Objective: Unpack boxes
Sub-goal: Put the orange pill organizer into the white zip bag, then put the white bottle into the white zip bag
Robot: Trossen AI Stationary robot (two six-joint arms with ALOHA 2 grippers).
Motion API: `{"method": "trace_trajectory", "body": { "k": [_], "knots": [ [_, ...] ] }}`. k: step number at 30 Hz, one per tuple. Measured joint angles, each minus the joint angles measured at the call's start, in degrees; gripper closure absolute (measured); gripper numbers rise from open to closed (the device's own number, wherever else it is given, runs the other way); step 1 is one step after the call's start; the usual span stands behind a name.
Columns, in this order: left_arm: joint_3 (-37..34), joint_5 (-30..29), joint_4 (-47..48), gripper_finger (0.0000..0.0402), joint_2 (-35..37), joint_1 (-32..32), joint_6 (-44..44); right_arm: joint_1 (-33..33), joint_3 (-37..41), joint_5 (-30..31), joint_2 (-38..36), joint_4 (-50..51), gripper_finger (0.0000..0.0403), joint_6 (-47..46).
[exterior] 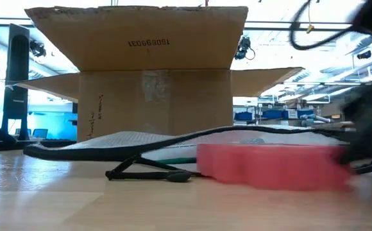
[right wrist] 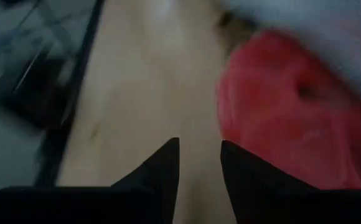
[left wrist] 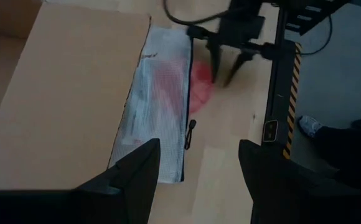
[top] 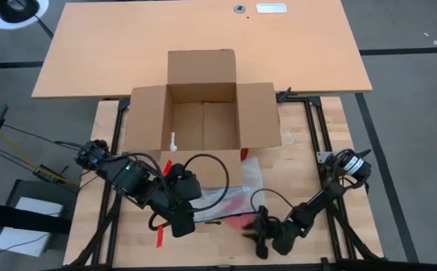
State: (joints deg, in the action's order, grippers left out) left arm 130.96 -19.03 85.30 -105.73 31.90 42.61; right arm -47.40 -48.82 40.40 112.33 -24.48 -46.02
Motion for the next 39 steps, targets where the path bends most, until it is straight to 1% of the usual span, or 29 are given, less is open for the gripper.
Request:
{"method": "trace_trajectory", "body": {
  "k": [2,4,7,9,10,11,13,16,17,20,21,23,24,26,28,31,32,34,37,39],
  "knots": [
    [0.0,0.0,0.1,0.0172,0.0,0.0,0.0,1.0,-0.1,0.4,-0.2,1.3,0.029,-0.9],
    [0.0,0.0,0.1,0.0172,0.0,0.0,0.0,1.7,0.1,-3.9,-0.1,1.6,0.0292,-2.5],
    [0.0,0.0,0.3,0.0172,0.0,0.0,0.0,1.3,0.0,-11.8,-0.1,-1.4,0.0294,-3.4],
    [0.0,0.0,0.5,0.0172,0.0,0.0,-0.1,0.2,0.0,-14.1,0.0,-2.2,0.0294,-2.1],
    [0.0,0.0,0.5,0.0172,0.0,0.0,-0.2,-0.1,0.0,-13.6,0.0,-2.0,0.0294,-1.2],
    [0.0,0.0,0.5,0.0172,0.0,0.0,-0.2,-0.4,0.0,-11.7,0.0,-1.1,0.0294,-0.6],
    [0.0,0.0,0.5,0.0172,0.0,0.0,-0.2,0.2,0.0,-5.0,0.0,2.3,0.0294,-0.6],
    [0.0,0.0,0.5,0.0172,0.0,0.0,-0.2,3.3,-0.1,5.6,0.0,7.3,0.0294,-2.0],
    [0.0,-0.1,0.4,0.0172,0.0,0.0,-0.3,4.8,-0.1,7.0,0.0,9.4,0.0295,-2.9],
    [0.0,-0.9,0.4,0.0172,0.0,0.0,-0.3,8.9,0.0,7.2,-0.1,12.6,0.0299,-6.1],
    [0.0,-0.9,0.4,0.0172,0.0,0.0,-0.3,9.9,0.0,6.0,-0.5,12.4,0.0301,-6.8],
    [0.0,-0.9,0.4,0.0172,0.0,0.0,-0.3,10.7,0.0,0.9,-1.8,10.6,0.0304,-6.2],
    [0.0,-0.9,0.4,0.0172,0.0,0.0,-0.1,10.6,0.0,-2.6,-2.7,9.3,0.0305,-5.0],
    [0.0,-0.9,0.3,0.0172,0.0,-0.1,0.7,9.6,0.0,-11.6,-4.8,7.6,0.0307,-1.6],
    [0.0,-0.9,0.0,0.0172,0.0,-0.5,1.6,8.2,0.0,-19.3,-8.2,7.3,0.0307,0.5],
    [0.0,-0.9,-1.4,0.0172,0.0,-1.6,3.9,6.4,0.0,-26.5,-15.6,10.9,0.0307,1.0],
    [0.2,-0.9,-2.3,0.0172,0.0,-2.3,4.3,6.1,0.0,-27.8,-18.5,13.3,0.0307,1.4],
    [0.4,-0.9,-4.6,0.0172,0.0,-3.9,4.9,5.9,0.0,-28.4,-24.9,19.6,0.0307,3.4],
    [0.4,-3.2,-7.6,0.0172,0.0,-7.6,5.7,7.1,0.0,-26.4,-34.3,31.1,0.0307,8.4],
    [0.4,-4.6,-8.6,0.0172,0.0,-11.3,5.8,8.8,0.0,-24.4,-40.1,39.4,0.0307,11.3]
  ]
}}
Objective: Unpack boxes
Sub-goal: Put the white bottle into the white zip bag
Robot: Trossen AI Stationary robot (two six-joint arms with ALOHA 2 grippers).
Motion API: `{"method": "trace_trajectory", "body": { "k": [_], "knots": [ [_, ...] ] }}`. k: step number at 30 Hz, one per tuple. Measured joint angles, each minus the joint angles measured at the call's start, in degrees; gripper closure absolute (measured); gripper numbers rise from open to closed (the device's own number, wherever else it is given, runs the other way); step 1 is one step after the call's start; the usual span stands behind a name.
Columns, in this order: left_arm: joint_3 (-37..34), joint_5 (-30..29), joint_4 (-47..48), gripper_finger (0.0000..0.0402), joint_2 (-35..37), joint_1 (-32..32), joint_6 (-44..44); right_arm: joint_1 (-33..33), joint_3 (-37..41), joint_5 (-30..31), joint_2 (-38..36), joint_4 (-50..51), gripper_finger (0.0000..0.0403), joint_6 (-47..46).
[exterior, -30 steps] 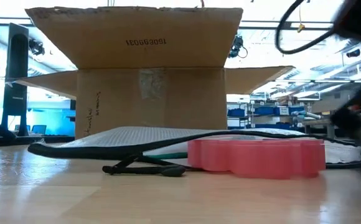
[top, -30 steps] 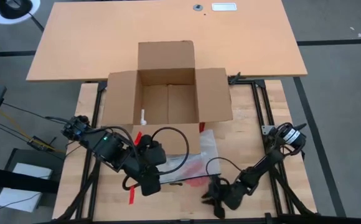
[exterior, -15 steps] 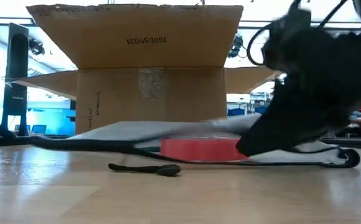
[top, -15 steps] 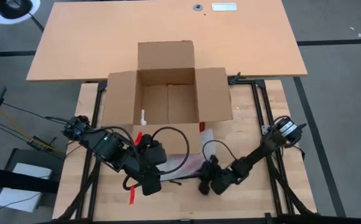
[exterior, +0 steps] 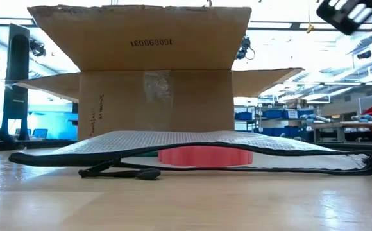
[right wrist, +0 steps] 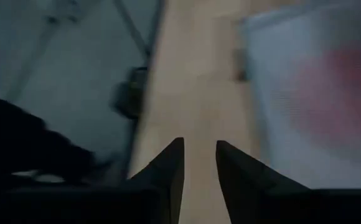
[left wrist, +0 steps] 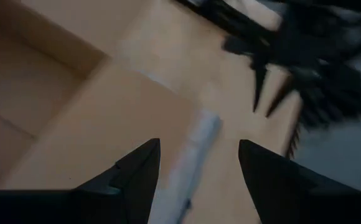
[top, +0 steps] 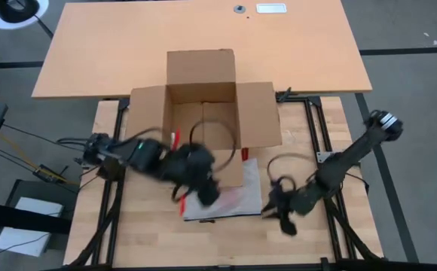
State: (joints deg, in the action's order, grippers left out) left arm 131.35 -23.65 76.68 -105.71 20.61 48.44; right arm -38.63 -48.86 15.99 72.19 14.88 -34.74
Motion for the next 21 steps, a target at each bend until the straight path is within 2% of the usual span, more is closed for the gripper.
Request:
{"method": "trace_trajectory", "body": {
  "k": [3,6,9,11,13,16,21],
  "knots": [
    [0.0,-0.3,0.1,0.0172,0.0,-6.8,0.6,3.5,0.0,3.0,-7.8,11.0,0.0307,2.7],
    [0.0,0.1,0.9,0.0172,0.0,-13.8,-1.1,8.6,0.0,7.4,-14.6,17.9,0.0307,3.4],
    [-1.5,1.5,1.5,0.0172,0.1,-21.1,-6.1,14.5,0.0,12.6,-19.8,22.4,0.0304,3.0],
    [-3.7,4.1,2.0,0.0172,0.1,-26.0,-9.8,19.1,0.0,14.1,-22.0,25.0,0.0299,2.9],
    [-7.2,8.3,1.3,0.0172,0.0,-30.7,-13.5,24.4,0.0,13.5,-23.1,27.7,0.0288,2.8],
    [-14.8,14.3,-4.5,0.0172,0.0,-36.1,-19.3,32.0,0.5,9.3,-23.2,31.0,0.0264,1.1],
    [-24.4,18.2,-11.8,0.0172,-0.1,-41.2,-27.4,41.6,4.8,-0.3,-21.9,31.1,0.0214,-0.1]
  ]
}}
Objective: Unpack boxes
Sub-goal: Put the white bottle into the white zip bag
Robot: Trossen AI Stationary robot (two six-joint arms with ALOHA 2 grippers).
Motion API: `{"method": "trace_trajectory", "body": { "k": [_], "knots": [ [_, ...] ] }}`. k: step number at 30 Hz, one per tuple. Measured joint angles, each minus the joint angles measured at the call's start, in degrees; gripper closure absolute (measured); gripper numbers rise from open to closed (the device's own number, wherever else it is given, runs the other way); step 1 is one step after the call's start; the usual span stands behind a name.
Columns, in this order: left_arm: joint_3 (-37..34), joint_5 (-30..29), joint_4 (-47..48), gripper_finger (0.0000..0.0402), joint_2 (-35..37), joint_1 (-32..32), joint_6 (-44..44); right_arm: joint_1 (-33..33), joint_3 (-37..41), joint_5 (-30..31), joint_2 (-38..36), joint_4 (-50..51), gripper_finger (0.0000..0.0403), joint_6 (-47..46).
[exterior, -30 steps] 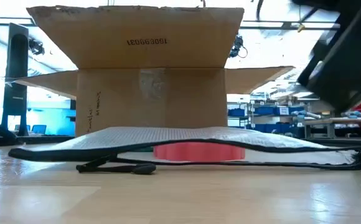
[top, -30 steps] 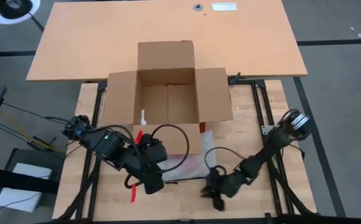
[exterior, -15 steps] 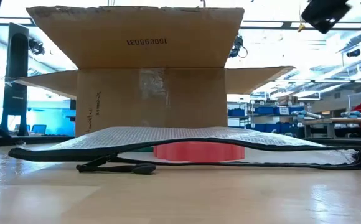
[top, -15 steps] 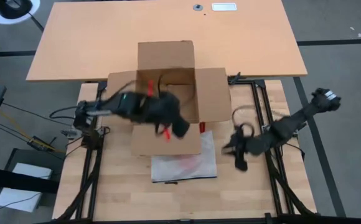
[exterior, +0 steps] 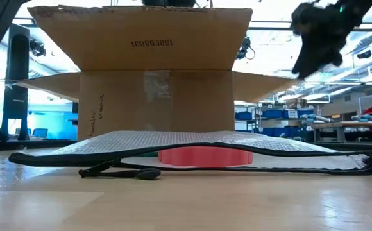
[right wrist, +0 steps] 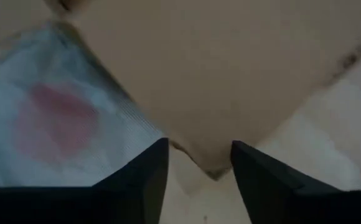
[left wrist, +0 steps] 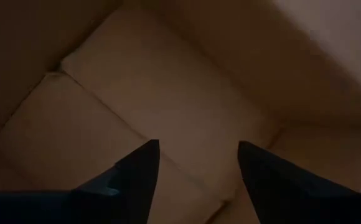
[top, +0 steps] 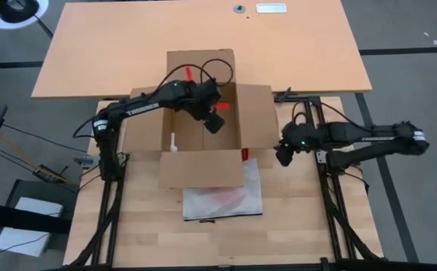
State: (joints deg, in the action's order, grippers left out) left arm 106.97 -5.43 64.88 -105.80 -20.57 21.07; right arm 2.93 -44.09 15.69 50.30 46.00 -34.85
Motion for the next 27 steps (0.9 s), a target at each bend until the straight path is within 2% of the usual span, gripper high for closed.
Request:
{"method": "trace_trajectory", "body": {
  "k": [6,13,15,20,27],
  "knots": [
    [-6.6,3.8,-0.7,0.0172,0.0,-2.5,-6.3,8.2,4.2,-10.8,3.5,-5.1,0.0168,-0.1],
    [-13.8,4.6,3.8,0.0172,0.1,-2.7,-9.6,14.5,5.7,-18.5,10.4,-12.7,0.0151,3.4],
    [-16.0,3.7,5.3,0.0172,0.1,-2.7,-13.9,15.6,5.7,-20.4,12.7,-14.1,0.0152,6.7],
    [-22.2,-3.6,11.8,0.0172,-0.4,-2.9,-22.7,17.5,5.7,-26.3,17.9,-17.9,0.0158,11.4],
    [-33.1,-4.4,13.6,0.0172,-2.2,-3.1,-28.7,18.4,5.7,-30.4,21.8,-18.2,0.0163,15.5]
  ]
}}
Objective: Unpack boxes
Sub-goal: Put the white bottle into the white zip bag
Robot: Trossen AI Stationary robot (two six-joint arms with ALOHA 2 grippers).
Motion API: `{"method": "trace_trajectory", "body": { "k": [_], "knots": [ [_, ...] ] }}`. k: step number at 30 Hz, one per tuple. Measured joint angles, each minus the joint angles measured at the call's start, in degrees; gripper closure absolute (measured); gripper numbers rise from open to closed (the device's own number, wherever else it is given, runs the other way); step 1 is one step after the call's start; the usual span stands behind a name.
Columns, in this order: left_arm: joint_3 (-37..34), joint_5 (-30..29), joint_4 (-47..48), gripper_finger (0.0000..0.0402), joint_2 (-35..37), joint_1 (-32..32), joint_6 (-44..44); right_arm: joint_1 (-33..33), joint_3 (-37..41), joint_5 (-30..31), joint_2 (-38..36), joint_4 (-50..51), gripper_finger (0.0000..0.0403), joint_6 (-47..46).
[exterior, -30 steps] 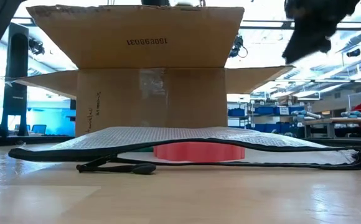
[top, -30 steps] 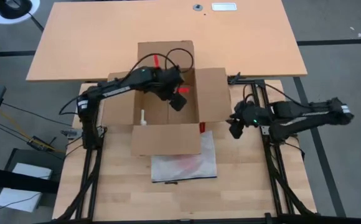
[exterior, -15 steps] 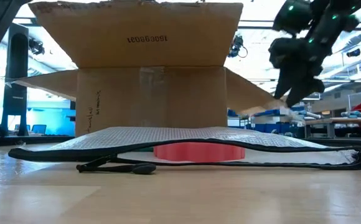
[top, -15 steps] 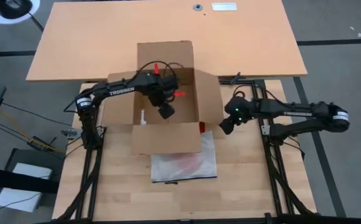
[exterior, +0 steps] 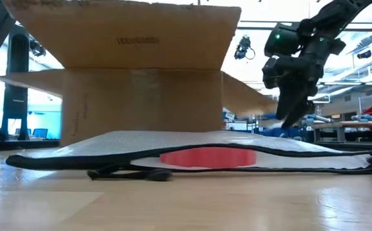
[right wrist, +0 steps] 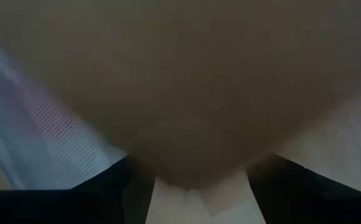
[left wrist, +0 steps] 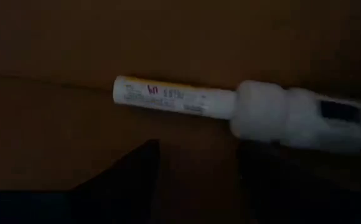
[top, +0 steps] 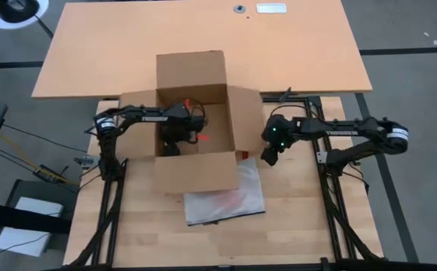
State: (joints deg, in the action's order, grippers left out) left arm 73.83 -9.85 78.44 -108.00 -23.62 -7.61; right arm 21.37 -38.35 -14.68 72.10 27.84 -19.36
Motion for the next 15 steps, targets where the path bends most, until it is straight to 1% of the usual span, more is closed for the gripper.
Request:
{"method": "trace_trajectory", "body": {
  "k": [4,8,11,12,13,15],
  "knots": [
    [-4.7,-0.6,-3.1,0.0172,-1.4,0.0,-4.3,0.1,0.0,-1.0,0.1,0.2,0.0161,0.0],
    [-6.8,-1.5,-7.0,0.0172,-1.7,0.0,-6.0,0.1,0.0,-1.0,0.1,0.4,0.0162,-0.5],
    [-4.5,-3.3,-7.8,0.0172,-2.0,0.0,-4.2,0.1,0.0,-1.1,0.0,0.5,0.0162,-2.2],
    [-3.4,-3.3,-10.2,0.0172,-2.1,-0.1,-3.3,0.1,0.0,-1.2,0.0,0.4,0.0162,-2.7],
    [-1.9,-2.7,-15.1,0.0172,-2.3,-0.3,-2.4,0.2,0.0,-1.2,0.0,0.4,0.0161,-3.2],
    [0.1,-2.0,-16.2,0.0172,-2.6,-0.4,-1.3,0.1,0.0,-1.7,0.0,0.8,0.0161,-3.5]
  ]
}}
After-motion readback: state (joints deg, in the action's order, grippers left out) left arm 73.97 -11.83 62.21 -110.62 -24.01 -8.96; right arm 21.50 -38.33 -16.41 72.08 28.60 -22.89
